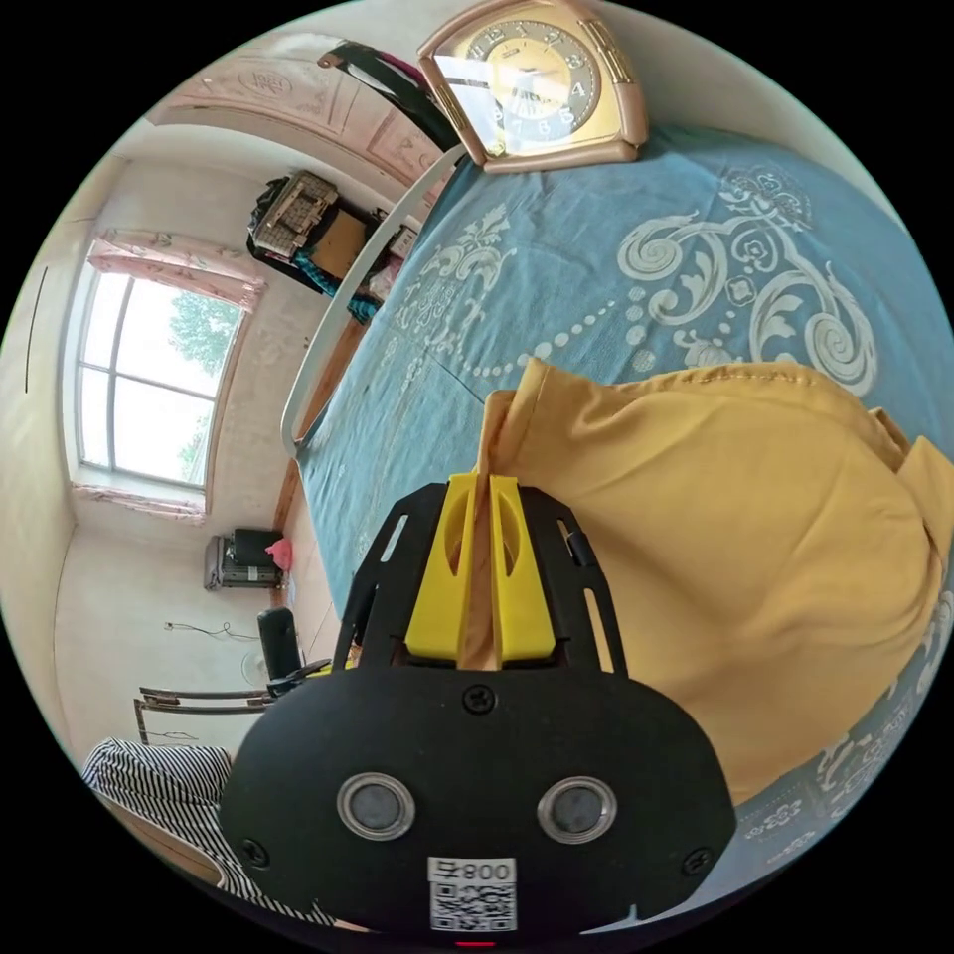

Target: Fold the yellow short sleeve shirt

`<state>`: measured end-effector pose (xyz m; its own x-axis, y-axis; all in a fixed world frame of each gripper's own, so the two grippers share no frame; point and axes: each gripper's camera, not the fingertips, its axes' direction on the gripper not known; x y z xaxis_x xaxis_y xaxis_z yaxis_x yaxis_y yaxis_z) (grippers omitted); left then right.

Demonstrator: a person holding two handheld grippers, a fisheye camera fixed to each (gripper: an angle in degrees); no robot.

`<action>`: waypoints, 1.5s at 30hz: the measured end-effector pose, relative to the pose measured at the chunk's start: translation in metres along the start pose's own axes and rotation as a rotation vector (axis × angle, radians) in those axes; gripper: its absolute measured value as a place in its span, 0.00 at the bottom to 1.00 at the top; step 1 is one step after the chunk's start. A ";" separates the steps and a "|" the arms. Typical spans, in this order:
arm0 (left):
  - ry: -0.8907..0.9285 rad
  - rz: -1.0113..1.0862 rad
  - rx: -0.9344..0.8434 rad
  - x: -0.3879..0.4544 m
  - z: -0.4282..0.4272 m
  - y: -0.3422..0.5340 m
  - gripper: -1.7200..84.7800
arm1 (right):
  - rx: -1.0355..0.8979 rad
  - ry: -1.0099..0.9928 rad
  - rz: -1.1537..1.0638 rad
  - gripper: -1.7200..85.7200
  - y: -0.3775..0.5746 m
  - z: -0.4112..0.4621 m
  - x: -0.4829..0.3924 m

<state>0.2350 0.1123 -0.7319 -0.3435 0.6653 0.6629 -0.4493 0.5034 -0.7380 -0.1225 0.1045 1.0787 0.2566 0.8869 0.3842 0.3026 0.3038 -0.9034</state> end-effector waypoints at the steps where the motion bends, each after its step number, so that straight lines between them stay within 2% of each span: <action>1: 0.001 -0.007 0.002 -0.010 -0.006 0.003 0.03 | -0.017 0.003 0.004 0.04 -0.004 -0.001 -0.005; 6: 0.002 -0.025 0.013 -0.043 -0.029 0.017 0.03 | -0.020 -0.010 -0.033 0.04 -0.006 -0.021 -0.028; 12: -0.022 0.007 0.044 -0.064 -0.062 0.036 0.02 | 0.039 -0.149 -0.112 0.03 0.034 -0.076 -0.059; 16: -0.046 0.118 0.031 -0.061 -0.069 0.035 0.02 | 0.048 -0.095 -0.130 0.02 0.089 -0.093 -0.078; 21: -0.178 0.114 -0.011 -0.070 -0.057 0.033 0.03 | -0.171 0.100 -0.135 0.02 0.097 -0.056 -0.089; 25: -0.201 0.120 0.072 -0.076 -0.081 0.049 0.05 | -0.129 0.080 -0.165 0.02 0.114 -0.083 -0.103; 28: -0.207 0.099 0.031 -0.090 -0.088 0.057 0.09 | -0.076 0.052 -0.174 0.02 0.148 -0.113 -0.109; 36: -0.174 0.062 -0.054 -0.106 -0.077 0.068 0.11 | -0.067 -0.018 -0.060 0.02 0.280 -0.171 -0.091; 40: -0.204 0.049 -0.067 -0.111 -0.072 0.066 0.05 | -0.043 0.073 0.041 0.03 0.337 -0.202 -0.076; 45: -0.205 0.054 -0.062 -0.106 -0.077 0.066 0.03 | 0.033 0.167 0.149 0.06 0.378 -0.241 -0.060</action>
<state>0.3053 0.1178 -0.8609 -0.5294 0.5692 0.6291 -0.3765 0.5069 -0.7755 0.1977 0.0821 0.7603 0.4457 0.8536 0.2697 0.2203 0.1875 -0.9573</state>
